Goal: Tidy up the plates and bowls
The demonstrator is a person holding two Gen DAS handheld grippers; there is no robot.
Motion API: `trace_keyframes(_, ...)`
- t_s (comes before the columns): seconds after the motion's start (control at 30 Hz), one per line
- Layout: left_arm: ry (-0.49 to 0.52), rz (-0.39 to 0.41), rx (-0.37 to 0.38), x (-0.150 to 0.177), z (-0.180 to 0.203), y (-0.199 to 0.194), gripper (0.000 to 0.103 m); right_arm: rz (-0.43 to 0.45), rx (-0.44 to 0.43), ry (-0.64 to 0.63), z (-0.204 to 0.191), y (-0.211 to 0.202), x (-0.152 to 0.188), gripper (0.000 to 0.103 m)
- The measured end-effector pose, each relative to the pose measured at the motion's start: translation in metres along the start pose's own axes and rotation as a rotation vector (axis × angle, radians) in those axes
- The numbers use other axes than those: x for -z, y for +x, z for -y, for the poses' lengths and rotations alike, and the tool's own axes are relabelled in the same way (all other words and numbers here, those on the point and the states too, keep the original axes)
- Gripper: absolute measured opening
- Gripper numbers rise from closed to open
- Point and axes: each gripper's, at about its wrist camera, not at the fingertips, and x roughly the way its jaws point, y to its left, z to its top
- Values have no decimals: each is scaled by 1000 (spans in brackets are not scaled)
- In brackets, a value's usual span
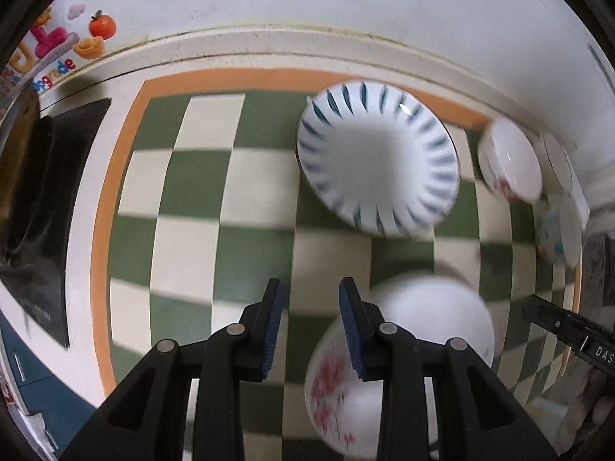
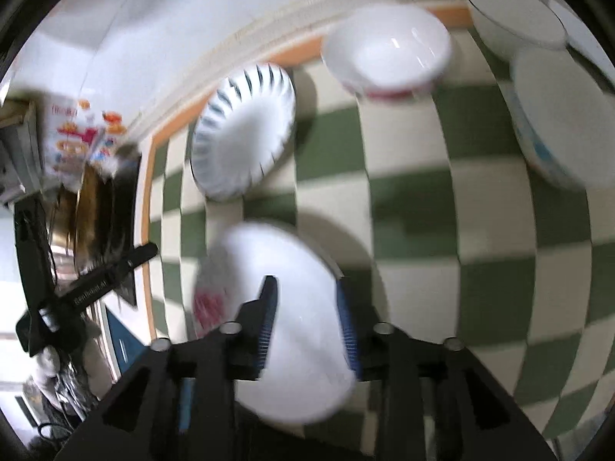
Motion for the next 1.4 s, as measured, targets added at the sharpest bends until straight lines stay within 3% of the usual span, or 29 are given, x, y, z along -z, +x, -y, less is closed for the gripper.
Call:
trace_keyframes(0.3, 27, -49, 2, -91, -13, 50, 28, 23, 39, 71, -21, 61, -89, 38)
trace_keyframes(0.53, 85, -115, 36, -124, -9, 91, 28, 22, 64, 108, -18, 94, -125, 38)
trace_keyframes(0.63, 108, -141, 46, -127, -6, 106, 28, 22, 55, 118, -16, 105, -135, 38)
trace_keyframes(0.67, 106, -137, 76, -127, -6, 108, 26, 22, 54, 117, -16, 107, -136, 34)
trace_keyframes(0.7, 108, -130, 90, -127, -6, 108, 24, 25, 53, 110, -17, 110, -138, 19)
trace_keyframes(0.8, 130, -115, 84, -124, -3, 106, 20, 41, 87, 76, -22, 114, -140, 10)
trace_keyframes(1.1, 134, -93, 84, -105, -6, 83, 19, 71, 86, 47, -30, 107, -137, 8)
trace_keyframes(1.4, 134, -13, 111, -78, -7, 18, 19, 122, 58, -4, -51, 48, -112, 8)
